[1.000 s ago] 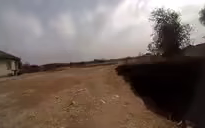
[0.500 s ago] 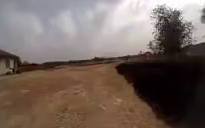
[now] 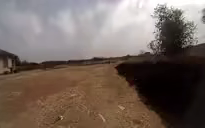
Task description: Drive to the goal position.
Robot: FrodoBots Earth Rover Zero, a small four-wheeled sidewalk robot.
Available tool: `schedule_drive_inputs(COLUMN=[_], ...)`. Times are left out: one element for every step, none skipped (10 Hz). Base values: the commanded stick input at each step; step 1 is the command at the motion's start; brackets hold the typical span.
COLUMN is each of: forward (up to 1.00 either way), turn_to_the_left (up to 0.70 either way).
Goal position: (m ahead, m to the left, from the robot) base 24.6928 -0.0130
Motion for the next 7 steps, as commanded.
schedule_drive_inputs(forward=[0.50,0.50,0.50,0.50,0.50,0.50,0.50], turn_to_the_left=[0.00,0.00,0.00,0.00,0.00,0.00,0.00])
